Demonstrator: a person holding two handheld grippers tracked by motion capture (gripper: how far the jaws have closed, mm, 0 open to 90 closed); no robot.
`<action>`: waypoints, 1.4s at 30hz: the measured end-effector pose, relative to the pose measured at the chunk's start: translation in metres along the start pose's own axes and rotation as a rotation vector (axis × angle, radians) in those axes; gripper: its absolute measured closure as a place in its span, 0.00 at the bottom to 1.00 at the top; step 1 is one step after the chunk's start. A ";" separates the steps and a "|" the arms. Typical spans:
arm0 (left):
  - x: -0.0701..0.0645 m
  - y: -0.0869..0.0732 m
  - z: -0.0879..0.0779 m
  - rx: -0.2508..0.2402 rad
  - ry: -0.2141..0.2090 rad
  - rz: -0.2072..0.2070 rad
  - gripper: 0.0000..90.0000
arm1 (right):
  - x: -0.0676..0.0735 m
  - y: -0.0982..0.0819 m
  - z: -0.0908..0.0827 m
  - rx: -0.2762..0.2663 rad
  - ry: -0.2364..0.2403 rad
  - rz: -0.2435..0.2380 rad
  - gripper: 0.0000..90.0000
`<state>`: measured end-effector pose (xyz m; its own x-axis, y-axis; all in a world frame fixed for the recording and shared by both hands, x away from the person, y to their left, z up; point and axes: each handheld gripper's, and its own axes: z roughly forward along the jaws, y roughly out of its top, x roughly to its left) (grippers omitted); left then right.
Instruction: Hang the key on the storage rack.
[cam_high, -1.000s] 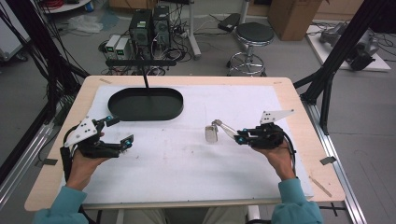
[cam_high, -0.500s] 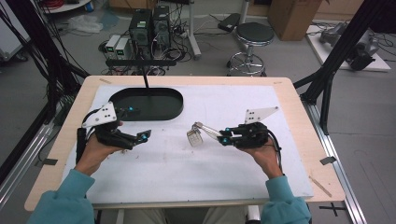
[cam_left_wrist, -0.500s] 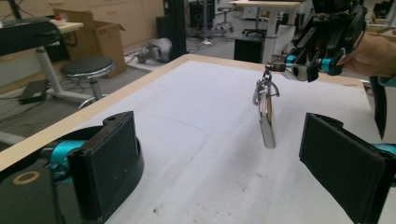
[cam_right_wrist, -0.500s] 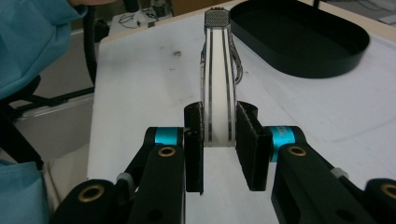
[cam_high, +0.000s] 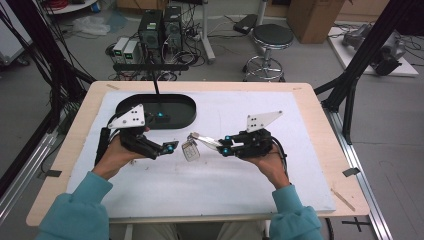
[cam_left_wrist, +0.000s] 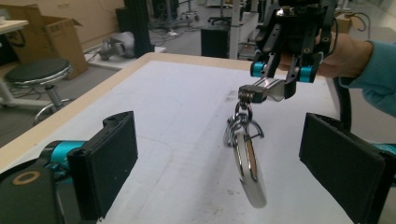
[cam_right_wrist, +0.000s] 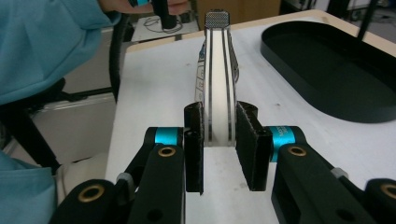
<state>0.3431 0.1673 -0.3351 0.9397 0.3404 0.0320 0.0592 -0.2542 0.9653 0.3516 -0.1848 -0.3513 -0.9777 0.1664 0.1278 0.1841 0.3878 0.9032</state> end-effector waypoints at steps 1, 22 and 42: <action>-0.001 0.001 0.002 0.017 -0.008 0.013 0.13 | 0.000 0.003 0.003 0.001 0.013 -0.011 0.83; -0.003 0.018 0.030 0.148 -0.182 0.091 0.32 | 0.002 0.010 0.016 -0.004 0.058 -0.049 0.83; -0.006 0.022 0.043 0.253 -0.229 0.153 0.57 | 0.006 0.010 0.014 0.006 0.064 -0.061 0.83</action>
<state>0.3529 0.1210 -0.3250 0.9934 0.0771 0.0847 -0.0334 -0.5117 0.8585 0.3492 -0.1677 -0.3472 -0.9915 0.0839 0.0993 0.1248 0.4010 0.9075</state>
